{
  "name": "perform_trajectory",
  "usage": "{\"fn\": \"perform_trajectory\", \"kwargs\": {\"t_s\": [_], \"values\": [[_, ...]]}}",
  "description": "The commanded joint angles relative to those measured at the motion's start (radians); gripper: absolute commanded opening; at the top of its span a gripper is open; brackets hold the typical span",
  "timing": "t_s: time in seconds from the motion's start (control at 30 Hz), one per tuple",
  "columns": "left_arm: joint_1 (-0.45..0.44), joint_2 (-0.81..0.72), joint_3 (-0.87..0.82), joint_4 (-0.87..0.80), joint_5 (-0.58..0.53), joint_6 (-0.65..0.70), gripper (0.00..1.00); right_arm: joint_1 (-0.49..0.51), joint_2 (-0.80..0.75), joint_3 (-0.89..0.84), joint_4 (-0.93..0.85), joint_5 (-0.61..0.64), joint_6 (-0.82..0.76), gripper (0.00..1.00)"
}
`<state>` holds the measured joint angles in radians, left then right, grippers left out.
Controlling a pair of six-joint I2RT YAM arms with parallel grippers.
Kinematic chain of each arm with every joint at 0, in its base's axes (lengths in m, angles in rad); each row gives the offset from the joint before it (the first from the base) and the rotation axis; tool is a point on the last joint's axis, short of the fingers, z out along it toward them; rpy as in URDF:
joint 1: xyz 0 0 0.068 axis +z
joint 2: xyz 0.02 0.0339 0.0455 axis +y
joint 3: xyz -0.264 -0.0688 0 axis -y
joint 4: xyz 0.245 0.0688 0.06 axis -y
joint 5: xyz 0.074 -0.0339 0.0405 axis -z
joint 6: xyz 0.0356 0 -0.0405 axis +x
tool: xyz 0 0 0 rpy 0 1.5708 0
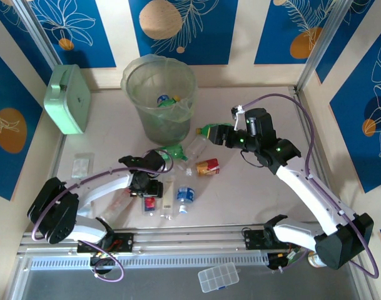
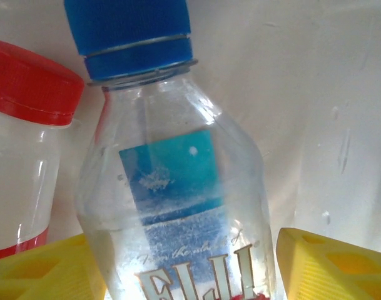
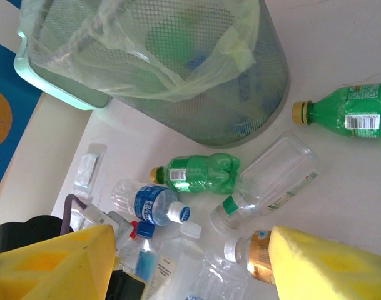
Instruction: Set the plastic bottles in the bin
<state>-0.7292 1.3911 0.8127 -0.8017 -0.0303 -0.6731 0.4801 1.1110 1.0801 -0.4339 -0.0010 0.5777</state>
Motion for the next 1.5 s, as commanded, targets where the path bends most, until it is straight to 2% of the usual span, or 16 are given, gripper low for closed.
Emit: {"fn": "perform_trajectory", "kwargs": {"t_s": [0.0, 0.2, 0.43, 0.63, 0.73, 0.87, 0.97, 1.13, 1.27, 1.47], "values": [[-0.013, 0.033, -0.015, 0.002, -0.031, -0.016, 0.65, -0.007, -0.005, -0.008, 0.008, -0.022, 0.008, 0.67], [-0.013, 0.000, -0.017, -0.007, -0.046, -0.021, 0.51, -0.015, -0.015, -0.002, 0.004, -0.022, 0.008, 0.67], [-0.012, -0.063, 0.045, -0.095, -0.105, 0.008, 0.50, -0.017, -0.025, 0.006, 0.003, -0.033, 0.017, 0.67], [-0.013, -0.195, 0.153, -0.181, -0.158, 0.122, 0.50, -0.016, -0.043, 0.021, 0.012, -0.067, 0.027, 0.67], [-0.012, -0.306, 0.181, -0.126, -0.091, 0.232, 0.50, -0.015, -0.045, 0.027, 0.031, -0.104, 0.027, 0.67], [-0.013, -0.498, 0.144, 0.060, 0.128, 0.365, 0.48, -0.009, -0.051, 0.016, 0.081, -0.156, 0.027, 0.68], [-0.013, -0.597, 0.100, 0.217, 0.302, 0.395, 0.47, 0.006, -0.057, 0.006, 0.133, -0.215, 0.019, 0.68], [-0.012, -0.667, 0.014, 0.413, 0.513, 0.415, 0.42, 0.066, -0.053, 0.010, 0.227, -0.346, -0.056, 0.68], [-0.012, -0.660, 0.003, 0.468, 0.596, 0.411, 0.40, 0.137, -0.049, 0.024, 0.281, -0.438, -0.128, 0.71], [-0.013, -0.639, 0.014, 0.496, 0.646, 0.415, 0.42, 0.219, -0.010, 0.087, 0.261, -0.508, -0.204, 0.82]]}}
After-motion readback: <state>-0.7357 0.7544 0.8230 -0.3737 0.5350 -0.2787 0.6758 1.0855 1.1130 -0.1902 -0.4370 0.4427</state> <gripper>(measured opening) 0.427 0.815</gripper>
